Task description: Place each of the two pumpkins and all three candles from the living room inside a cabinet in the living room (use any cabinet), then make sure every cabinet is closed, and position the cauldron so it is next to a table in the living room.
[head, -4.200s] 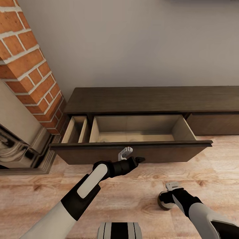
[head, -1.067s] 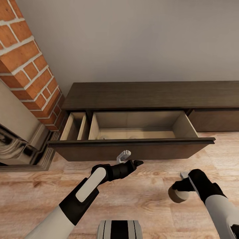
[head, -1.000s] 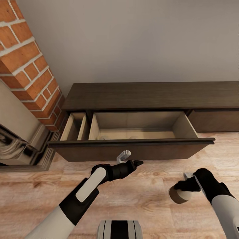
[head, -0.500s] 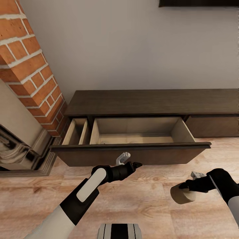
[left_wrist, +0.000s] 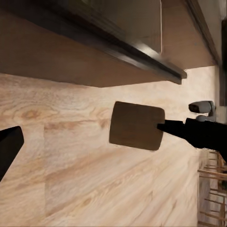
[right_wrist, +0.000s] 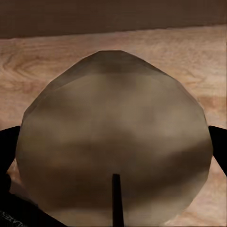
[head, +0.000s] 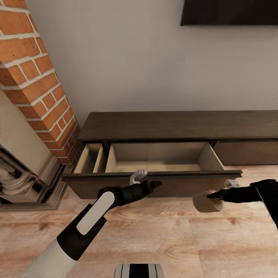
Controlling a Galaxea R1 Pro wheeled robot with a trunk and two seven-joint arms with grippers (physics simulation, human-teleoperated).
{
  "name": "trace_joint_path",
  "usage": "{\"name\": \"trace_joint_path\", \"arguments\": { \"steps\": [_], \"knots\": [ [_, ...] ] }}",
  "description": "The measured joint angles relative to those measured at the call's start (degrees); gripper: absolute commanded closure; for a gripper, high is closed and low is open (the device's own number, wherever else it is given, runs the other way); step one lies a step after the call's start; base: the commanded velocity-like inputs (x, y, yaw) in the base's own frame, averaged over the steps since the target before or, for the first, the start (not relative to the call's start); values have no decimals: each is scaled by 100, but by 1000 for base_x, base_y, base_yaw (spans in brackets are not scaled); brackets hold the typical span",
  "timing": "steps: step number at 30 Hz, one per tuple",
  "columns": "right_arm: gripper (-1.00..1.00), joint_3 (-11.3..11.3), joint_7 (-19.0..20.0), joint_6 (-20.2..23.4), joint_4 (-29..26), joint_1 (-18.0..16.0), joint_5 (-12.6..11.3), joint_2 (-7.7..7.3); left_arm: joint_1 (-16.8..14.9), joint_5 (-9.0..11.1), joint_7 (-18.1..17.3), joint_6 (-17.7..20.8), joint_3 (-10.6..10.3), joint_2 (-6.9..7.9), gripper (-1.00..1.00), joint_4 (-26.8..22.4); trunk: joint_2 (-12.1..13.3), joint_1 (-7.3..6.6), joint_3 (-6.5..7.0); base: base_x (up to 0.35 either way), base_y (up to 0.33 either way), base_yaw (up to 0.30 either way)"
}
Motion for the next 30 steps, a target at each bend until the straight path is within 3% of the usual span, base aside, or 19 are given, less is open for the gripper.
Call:
{"name": "trace_joint_path", "arguments": {
  "steps": [1, 5, 7, 10, 11, 14, 17, 24, 30],
  "knots": [
    [100, -6, 110, -37, -224, -1, 111, -12, -36, 0, 0, 1, 0, -3, -100, -20, 40, -22, 18, 0, 0, 0],
    [100, -119, 456, 168, -1259, 0, 35, 4, -275, 8, -6, 9, -3, -74, -100, -48, 201, -110, 90, 0, 0, 0],
    [100, -322, 500, 172, -1646, -2, 45, 15, -416, 12, -3, 10, -3, -194, -100, -59, 281, -154, 126, 0, 0, 0],
    [100, -895, 514, 156, -1862, -1, 85, 23, -513, 11, 1, 12, -3, -238, -100, -162, 401, -220, 179, 0, 0, 0],
    [100, -984, 515, 162, -1879, 2, 85, 28, -524, 10, 1, 12, -3, -241, -100, -176, 441, -241, 197, 0, 0, 0],
    [100, -1119, 546, 174, -1903, 2, 50, 33, -539, 12, 0, 52, -3, -246, -100, -202, 562, -307, 251, 0, 0, 0],
    [100, -1141, 609, 179, -1897, 7, 47, 60, -543, 12, -6, 391, 2, -259, -100, -214, 682, -373, 305, 0, 0, 0],
    [100, -1132, 538, 150, -1909, 12, 102, 510, -579, -15, 27, 569, 35, -225, -100, -235, 963, -526, 430, 0, 0, 0],
    [100, -1141, -56, 38, -1934, 12, 140, 967, -628, -31, 129, 572, 442, -49, -100, -236, 1204, -658, 538, 0, 0, 0]
  ]
}}
